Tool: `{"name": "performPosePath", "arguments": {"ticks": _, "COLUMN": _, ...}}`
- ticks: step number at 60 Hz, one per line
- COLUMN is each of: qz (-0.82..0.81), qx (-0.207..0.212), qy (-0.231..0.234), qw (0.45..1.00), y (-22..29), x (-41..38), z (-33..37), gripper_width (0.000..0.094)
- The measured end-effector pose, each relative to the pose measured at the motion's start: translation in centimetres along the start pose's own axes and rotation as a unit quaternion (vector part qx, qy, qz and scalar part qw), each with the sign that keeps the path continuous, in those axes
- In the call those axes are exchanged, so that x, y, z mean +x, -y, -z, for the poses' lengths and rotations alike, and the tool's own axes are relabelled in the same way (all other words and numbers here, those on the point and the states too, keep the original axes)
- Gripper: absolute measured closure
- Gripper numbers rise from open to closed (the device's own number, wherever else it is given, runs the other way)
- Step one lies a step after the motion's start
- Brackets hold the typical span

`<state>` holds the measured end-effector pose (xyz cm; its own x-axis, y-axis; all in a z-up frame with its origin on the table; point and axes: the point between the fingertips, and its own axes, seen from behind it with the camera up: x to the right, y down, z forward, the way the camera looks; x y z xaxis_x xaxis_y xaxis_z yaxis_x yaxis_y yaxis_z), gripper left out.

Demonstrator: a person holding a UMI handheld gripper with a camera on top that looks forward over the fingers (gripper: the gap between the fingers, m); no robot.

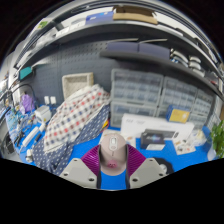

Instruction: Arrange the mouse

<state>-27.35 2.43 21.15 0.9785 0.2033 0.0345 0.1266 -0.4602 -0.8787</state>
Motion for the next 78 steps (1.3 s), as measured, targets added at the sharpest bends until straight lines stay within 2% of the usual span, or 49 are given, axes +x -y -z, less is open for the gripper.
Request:
{"name": "performPosePath", "arguments": {"ticks": 7, "qz": 0.002, "qx": 0.032, "qy": -0.031, "qw": 0.999, "y": 4.3, "x": 7.5, "z": 0.5, "gripper_width": 0.061}}
{"name": "performPosePath", "arguments": {"ticks": 13, "qz": -0.005, "qx": 0.027, "qy": -0.051, "qw": 0.998, "y": 3.9, "x": 13.8, "z": -0.4, "gripper_width": 0.0611}}
{"name": "performPosePath", "arguments": {"ticks": 24, "qz": -0.017, "qx": -0.053, "qy": -0.063, "qw": 0.996, "y": -4.6, "x": 21.4, "z": -5.5, "gripper_width": 0.0612}}
{"name": "performPosePath", "arguments": {"ticks": 37, "qz": -0.046, "qx": -0.154, "qy": -0.047, "qw": 0.986, "y": -16.2, "x": 23.1, "z": -10.2, "gripper_width": 0.0611}}
{"name": "performPosePath", "arguments": {"ticks": 45, "qz": -0.046, "qx": -0.192, "qy": -0.04, "qw": 0.979, "y": -20.2, "x": 22.7, "z": -11.5, "gripper_width": 0.0605}}
{"name": "performPosePath", "arguments": {"ticks": 47, "qz": -0.048, "qx": -0.179, "qy": -0.042, "qw": 0.982, "y": -19.8, "x": 22.8, "z": -11.9, "gripper_width": 0.0609}}
{"name": "performPosePath", "arguments": {"ticks": 52, "qz": -0.064, "qx": -0.181, "qy": -0.042, "qw": 0.98, "y": -20.0, "x": 22.7, "z": -11.8, "gripper_width": 0.0609}}
{"name": "performPosePath", "arguments": {"ticks": 61, "qz": -0.072, "qx": -0.179, "qy": -0.044, "qw": 0.98, "y": -20.2, "x": 22.6, "z": -11.8, "gripper_width": 0.0524}}
{"name": "performPosePath", "arguments": {"ticks": 69, "qz": -0.062, "qx": -0.192, "qy": -0.047, "qw": 0.978, "y": -20.4, "x": 22.7, "z": -11.9, "gripper_width": 0.0433}}
{"name": "performPosePath", "arguments": {"ticks": 71, "qz": -0.061, "qx": -0.197, "qy": -0.056, "qw": 0.977, "y": -20.4, "x": 23.0, "z": -11.7, "gripper_width": 0.0351}}
{"name": "performPosePath", "arguments": {"ticks": 72, "qz": -0.058, "qx": -0.199, "qy": -0.06, "qw": 0.976, "y": -20.4, "x": 23.2, "z": -11.6, "gripper_width": 0.0278}}
{"name": "performPosePath", "arguments": {"ticks": 73, "qz": -0.054, "qx": -0.202, "qy": -0.063, "qw": 0.976, "y": -20.5, "x": 23.4, "z": -11.5, "gripper_width": 0.0256}}
{"name": "performPosePath", "arguments": {"ticks": 74, "qz": -0.05, "qx": -0.206, "qy": -0.065, "qw": 0.975, "y": -20.5, "x": 23.4, "z": -11.3, "gripper_width": 0.0177}}
{"name": "performPosePath", "arguments": {"ticks": 76, "qz": -0.045, "qx": -0.211, "qy": -0.064, "qw": 0.974, "y": -20.4, "x": 23.4, "z": -10.9, "gripper_width": 0.0153}}
{"name": "performPosePath", "arguments": {"ticks": 77, "qz": -0.043, "qx": -0.213, "qy": -0.063, "qw": 0.974, "y": -20.2, "x": 23.3, "z": -10.7, "gripper_width": 0.0102}}
{"name": "performPosePath", "arguments": {"ticks": 78, "qz": -0.042, "qx": -0.211, "qy": -0.06, "qw": 0.975, "y": -20.0, "x": 23.2, "z": -10.6, "gripper_width": 0.011}}
